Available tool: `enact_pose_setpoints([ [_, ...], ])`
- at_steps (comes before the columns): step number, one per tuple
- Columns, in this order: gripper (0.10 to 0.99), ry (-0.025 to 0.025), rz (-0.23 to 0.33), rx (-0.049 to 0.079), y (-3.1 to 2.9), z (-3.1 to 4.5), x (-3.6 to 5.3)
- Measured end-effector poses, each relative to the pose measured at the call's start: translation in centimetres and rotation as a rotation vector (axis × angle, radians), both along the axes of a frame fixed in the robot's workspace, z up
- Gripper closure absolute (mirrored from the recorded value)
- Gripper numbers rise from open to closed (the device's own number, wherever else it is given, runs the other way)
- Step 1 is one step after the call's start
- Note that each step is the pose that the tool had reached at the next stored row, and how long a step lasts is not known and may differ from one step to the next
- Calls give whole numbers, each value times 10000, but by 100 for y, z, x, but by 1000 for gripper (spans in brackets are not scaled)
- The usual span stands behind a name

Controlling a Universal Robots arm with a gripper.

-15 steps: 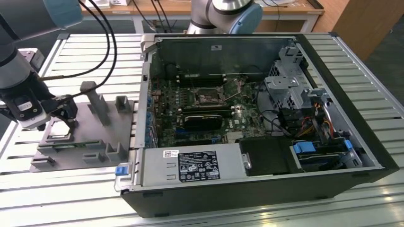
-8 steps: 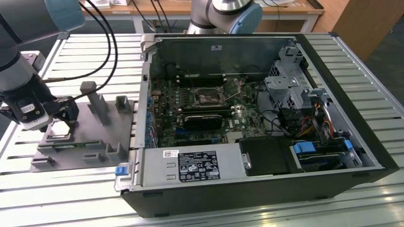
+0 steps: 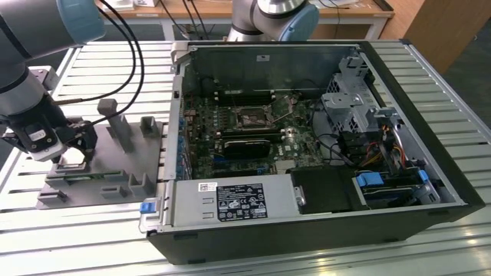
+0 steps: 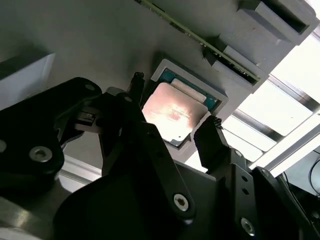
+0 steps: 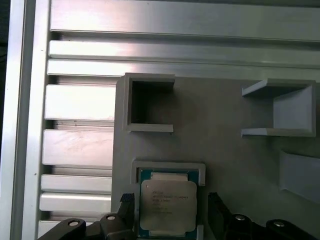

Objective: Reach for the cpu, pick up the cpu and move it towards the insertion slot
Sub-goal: 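Pick up the cpu and move it towards the insertion slot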

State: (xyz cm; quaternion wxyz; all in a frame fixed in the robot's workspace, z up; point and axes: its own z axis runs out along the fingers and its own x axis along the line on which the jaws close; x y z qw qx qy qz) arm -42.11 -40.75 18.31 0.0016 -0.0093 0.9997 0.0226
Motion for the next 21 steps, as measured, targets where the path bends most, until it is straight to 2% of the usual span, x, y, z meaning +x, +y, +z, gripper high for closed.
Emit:
enact_pose_setpoints([
  [1, 443, 0, 0, 1, 0, -7, 0],
  [2, 443, 3, 0, 3, 0, -8, -1],
  [4, 541, 3, -1, 2, 0, -7, -1],
  [6, 541, -2, -1, 5, 1, 8, 0],
  [13, 541, 0, 0, 5, 0, 128, 0],
  [19, 541, -1, 0, 5, 0, 138, 0],
  [21, 541, 1, 1, 2, 0, 162, 0],
])
